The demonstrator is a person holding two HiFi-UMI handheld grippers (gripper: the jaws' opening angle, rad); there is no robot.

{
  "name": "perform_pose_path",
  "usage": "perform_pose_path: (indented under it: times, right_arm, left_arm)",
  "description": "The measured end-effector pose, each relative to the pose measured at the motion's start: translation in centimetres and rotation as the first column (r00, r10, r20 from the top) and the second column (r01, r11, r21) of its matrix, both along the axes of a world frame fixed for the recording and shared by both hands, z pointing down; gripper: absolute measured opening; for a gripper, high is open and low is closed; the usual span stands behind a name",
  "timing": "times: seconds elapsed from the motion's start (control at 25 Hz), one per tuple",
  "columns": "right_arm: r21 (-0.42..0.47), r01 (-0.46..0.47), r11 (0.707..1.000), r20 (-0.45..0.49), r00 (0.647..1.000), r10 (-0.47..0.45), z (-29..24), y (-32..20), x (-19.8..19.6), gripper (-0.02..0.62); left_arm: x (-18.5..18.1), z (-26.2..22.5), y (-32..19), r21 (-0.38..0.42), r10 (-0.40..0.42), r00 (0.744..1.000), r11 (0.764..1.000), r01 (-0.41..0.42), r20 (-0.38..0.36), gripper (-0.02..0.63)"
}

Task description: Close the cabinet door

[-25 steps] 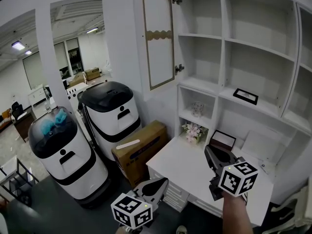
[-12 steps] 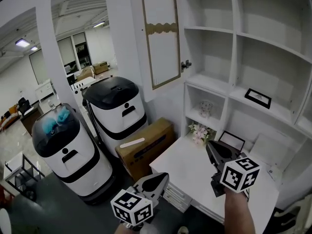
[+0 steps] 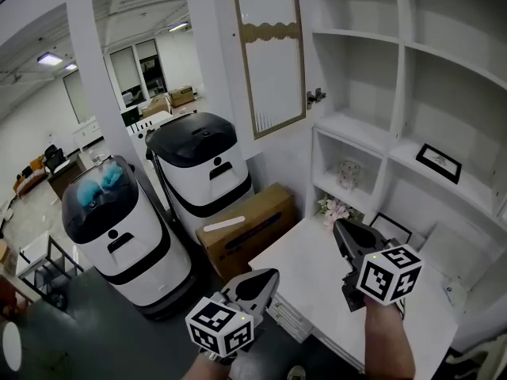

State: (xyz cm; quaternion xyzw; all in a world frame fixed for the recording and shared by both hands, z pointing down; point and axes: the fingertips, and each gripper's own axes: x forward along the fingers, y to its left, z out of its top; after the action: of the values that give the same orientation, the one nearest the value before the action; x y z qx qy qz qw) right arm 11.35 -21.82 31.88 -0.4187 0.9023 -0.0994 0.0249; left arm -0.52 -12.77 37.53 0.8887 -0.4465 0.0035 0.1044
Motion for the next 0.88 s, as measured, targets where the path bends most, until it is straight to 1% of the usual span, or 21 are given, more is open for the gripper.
perform_pose_path:
  times: [0.36, 0.56, 0.76, 0.88]
  right_arm:
    - [0.014, 0.094, 0.996, -0.008, 0.996, -0.093, -0.3, -2.6, -1.5, 0.005]
    - [0.019, 0.124, 0.992, -0.003, 0.992, -0.124, -0.5, -3.7, -2.8, 0.005]
    - [0.017, 0.134, 0.991, -0.001, 0.991, -0.134, -0.4, -4.8, -5.1, 0.006]
    - [0.027, 0.126, 0.992, -0.006, 0.992, -0.126, -0.7, -5.6, -6.7, 0.006]
  left_arm:
    - [0.4, -0.4, -2.1, 0.009, -0.069, 0.998, 0.998, 0.069, -0.009, 0.002]
    - [0.2, -0.2, -3.0, 0.005, -0.084, 0.996, 0.996, 0.084, -0.001, 0.002]
    - [-1.4, 0.0, -4.0, 0.0, -0.094, 0.996, 0.996, 0.094, 0.0, 0.002]
    - [-2.6, 0.1, -5.0, -0.002, -0.073, 0.997, 0.997, 0.073, -0.003, 0.002]
